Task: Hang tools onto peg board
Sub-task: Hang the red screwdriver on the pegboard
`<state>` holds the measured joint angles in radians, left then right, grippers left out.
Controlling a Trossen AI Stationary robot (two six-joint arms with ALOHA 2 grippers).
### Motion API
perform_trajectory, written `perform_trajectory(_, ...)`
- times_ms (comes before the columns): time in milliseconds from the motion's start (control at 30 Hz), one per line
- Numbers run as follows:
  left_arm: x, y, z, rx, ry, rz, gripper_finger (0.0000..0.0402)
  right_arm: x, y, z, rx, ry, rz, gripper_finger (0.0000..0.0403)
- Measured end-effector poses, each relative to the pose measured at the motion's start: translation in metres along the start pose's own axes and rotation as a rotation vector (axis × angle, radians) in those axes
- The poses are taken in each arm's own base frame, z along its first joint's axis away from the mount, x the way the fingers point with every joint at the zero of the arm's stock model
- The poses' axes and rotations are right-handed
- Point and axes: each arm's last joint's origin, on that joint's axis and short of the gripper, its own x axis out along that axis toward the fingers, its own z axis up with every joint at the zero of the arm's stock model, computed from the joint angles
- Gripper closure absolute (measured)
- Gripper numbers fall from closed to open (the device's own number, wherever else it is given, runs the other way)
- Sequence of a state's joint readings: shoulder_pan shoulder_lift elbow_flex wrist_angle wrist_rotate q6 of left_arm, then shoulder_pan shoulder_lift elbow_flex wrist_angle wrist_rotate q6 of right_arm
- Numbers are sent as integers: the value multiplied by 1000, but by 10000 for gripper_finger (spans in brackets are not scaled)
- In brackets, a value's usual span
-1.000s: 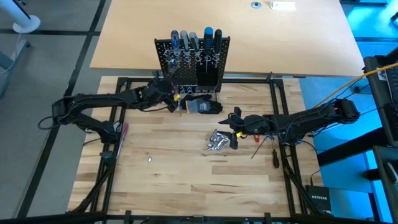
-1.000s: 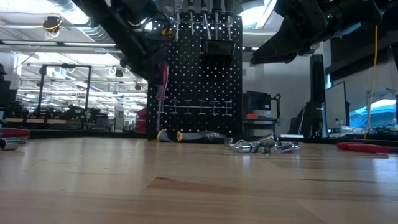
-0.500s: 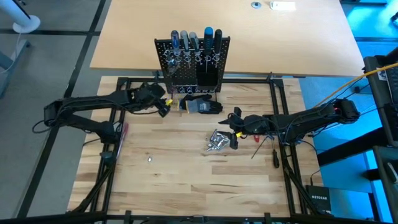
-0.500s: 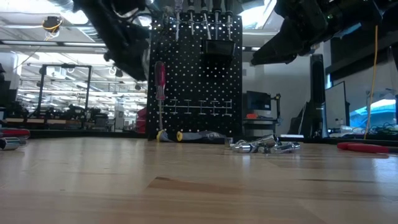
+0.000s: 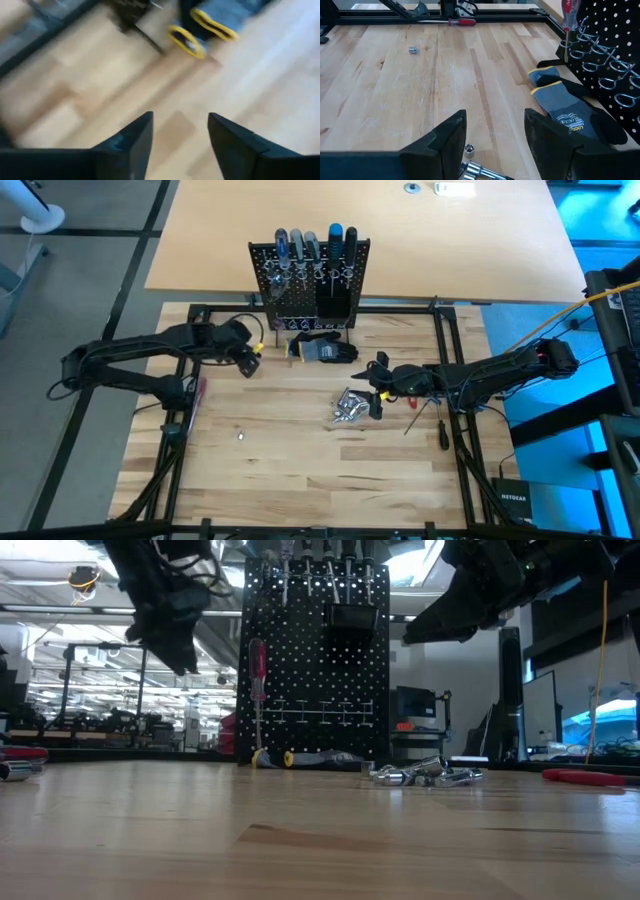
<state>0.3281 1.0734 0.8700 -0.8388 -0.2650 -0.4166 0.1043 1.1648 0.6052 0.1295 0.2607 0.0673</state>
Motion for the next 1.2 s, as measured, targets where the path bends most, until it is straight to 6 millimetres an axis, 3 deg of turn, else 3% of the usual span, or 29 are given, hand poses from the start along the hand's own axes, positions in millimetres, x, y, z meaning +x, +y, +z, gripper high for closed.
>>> perform_trajectory(233,0,-5,-12,-83,127,-24,169,0,0,-1,4,5,0,205)
perform_trajectory(367,-6,-10,-30,-124,268,1,167,0,0,0,9,4,0,205)
perform_trajectory(700,-15,-27,-58,-147,428,114,166,0,0,-1,32,6,11,205)
perform_trajectory(1200,31,-44,-74,15,653,274,166,0,0,0,31,0,18,205)
